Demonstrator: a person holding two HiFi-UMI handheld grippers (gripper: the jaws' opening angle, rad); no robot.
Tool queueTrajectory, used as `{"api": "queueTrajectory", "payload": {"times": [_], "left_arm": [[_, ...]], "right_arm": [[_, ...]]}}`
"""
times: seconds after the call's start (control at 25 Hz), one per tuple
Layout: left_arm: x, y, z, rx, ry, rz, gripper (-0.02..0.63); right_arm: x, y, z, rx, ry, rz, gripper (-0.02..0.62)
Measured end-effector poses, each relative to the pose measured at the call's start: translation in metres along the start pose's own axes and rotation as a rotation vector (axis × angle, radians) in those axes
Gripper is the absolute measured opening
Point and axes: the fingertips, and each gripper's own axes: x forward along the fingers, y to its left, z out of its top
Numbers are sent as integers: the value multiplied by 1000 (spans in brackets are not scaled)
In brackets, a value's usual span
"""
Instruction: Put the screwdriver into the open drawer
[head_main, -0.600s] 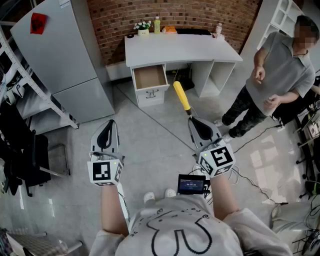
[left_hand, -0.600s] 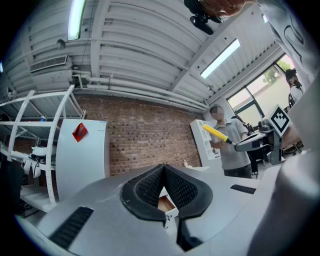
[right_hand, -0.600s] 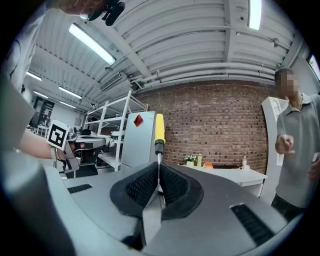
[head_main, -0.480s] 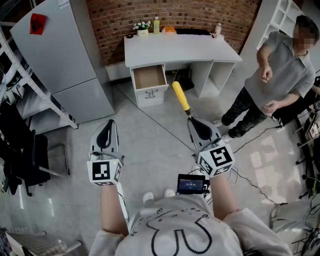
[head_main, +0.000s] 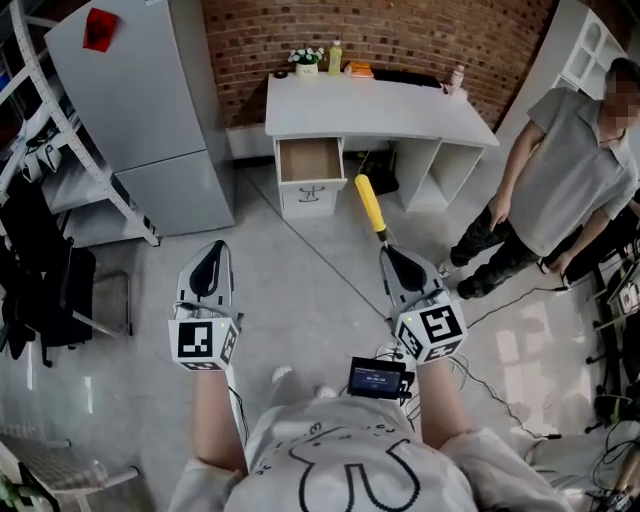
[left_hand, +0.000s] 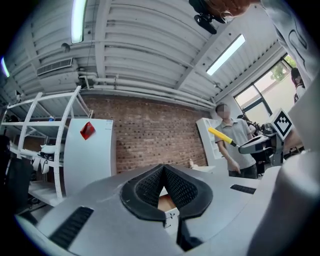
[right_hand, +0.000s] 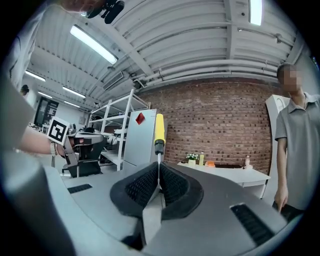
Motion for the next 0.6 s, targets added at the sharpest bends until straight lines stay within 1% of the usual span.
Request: {"api": "queueTrajectory", "payload": {"times": [0.16, 0.32, 0.44, 0.6], "left_arm": [[10, 7, -6, 4, 8, -1, 11], [29, 23, -18, -5, 14, -4, 11], [52, 40, -33, -13, 20, -4, 11], [96, 71, -50, -32, 13, 2, 11]], "right_arm": [[11, -4, -7, -5, 14, 5, 25], [37, -7, -13, 3, 24, 5, 25], [65, -14, -20, 14, 34, 0, 25], [117, -29, -27, 19, 50, 0, 25]]}}
